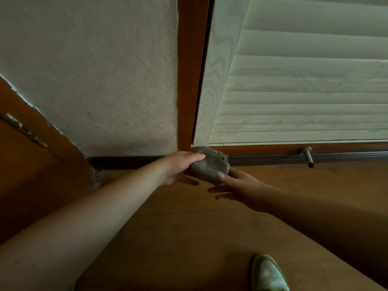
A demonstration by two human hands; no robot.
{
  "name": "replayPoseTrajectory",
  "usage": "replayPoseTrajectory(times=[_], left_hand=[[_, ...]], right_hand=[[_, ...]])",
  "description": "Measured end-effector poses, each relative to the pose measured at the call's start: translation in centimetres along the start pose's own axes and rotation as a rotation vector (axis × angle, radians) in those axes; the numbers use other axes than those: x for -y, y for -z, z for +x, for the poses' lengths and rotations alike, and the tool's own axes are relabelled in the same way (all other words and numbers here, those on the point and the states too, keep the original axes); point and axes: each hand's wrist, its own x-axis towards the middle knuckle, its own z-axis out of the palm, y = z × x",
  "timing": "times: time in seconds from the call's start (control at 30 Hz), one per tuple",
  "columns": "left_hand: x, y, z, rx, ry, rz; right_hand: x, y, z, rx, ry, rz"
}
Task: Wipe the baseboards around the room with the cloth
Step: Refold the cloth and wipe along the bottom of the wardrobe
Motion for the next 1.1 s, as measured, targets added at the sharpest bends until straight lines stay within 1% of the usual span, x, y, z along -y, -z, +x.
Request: replayPoseTrajectory(times=[0.1,0.17,0.23,0.37,0.47,0.53,0.63,0.7,0.8,0.9,1.0,1.1], left_hand=[[0.3,-0.3,0.1,-0.026,-0.025,0.031],[0.4,-0.3,0.2,-0.028,-0.048,0.105],[0.5,-0.3,0.3,-0.005,-0.050,0.140],[0.6,-0.5,0.2,0.104,-0.026,0.013],[0.7,-0.8,0.3,0.103,-0.051,-0.031],[0.7,-0.8,0.4,0.090,-0.082,-0.045],[0.6,-0.5,0.4,0.092,-0.098,-0.083],[0.6,-0.3,0.4,0.107,-0.112,-0.114],[0.8,-0.6,0.5,0.148,-0.145,-0.194],[0.6,-0.9,0.5,0.223,-0.184,-0.255],[0.2,-1.2,0.4,0.234,-0.238,-0.186],[-0.4,-1.4,0.3,0.166,-0.328,-0.023]], right_hand=[[-0.5,-0.1,0.5,-0.045,-0.010,0.061],[-0.8,0.3,0.7,-0.089,-0.022,0.127],[-0.9,0.7,0.8,-0.143,-0.009,0.082],[-0.5,1.0,0.6,-0.252,0.068,-0.064],[-0.4,1.1,0.4,-0.297,0.100,-0.122],[-0.2,1.2,0.3,-0.255,0.097,-0.079],[0.1,1.7,-0.1,-0.127,0.065,0.035],[0.3,1.9,-0.3,-0.081,0.057,0.081],[0.6,2.0,-0.4,-0.084,0.066,0.133],[1.0,2.4,-0.7,-0.080,0.086,0.164],[0.9,2.7,-1.3,-0.040,0.078,0.170],[0.2,3.3,-2.0,0.119,0.032,0.205]])
